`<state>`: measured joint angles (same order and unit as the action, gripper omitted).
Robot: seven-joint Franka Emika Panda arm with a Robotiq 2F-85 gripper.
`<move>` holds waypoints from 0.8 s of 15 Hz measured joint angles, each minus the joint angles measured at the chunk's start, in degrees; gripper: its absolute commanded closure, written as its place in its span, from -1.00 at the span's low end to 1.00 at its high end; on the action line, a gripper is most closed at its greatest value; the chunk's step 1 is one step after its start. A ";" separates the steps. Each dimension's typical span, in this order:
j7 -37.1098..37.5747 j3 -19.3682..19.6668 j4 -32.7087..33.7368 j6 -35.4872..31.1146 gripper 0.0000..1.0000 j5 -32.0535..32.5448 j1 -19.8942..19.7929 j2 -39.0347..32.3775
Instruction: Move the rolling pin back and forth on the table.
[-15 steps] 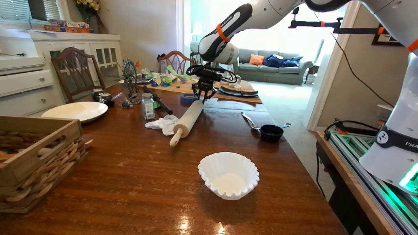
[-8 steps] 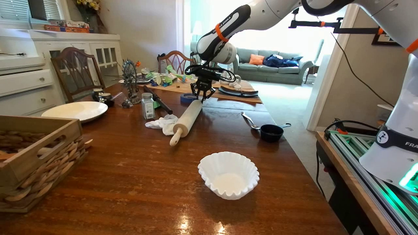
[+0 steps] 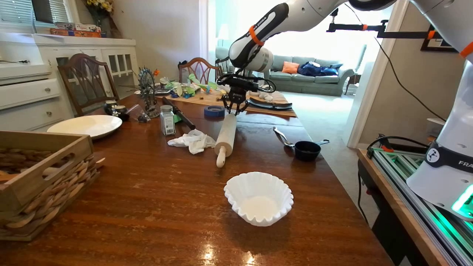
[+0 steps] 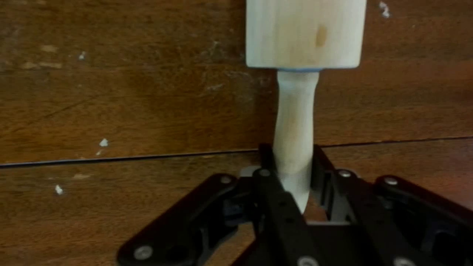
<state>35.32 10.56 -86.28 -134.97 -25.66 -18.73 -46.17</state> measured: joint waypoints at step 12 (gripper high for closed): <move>-7.55 1.31 -15.84 -0.63 0.87 -0.32 -2.52 9.11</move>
<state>27.77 11.87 -102.12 -135.60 -25.99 -21.25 -37.06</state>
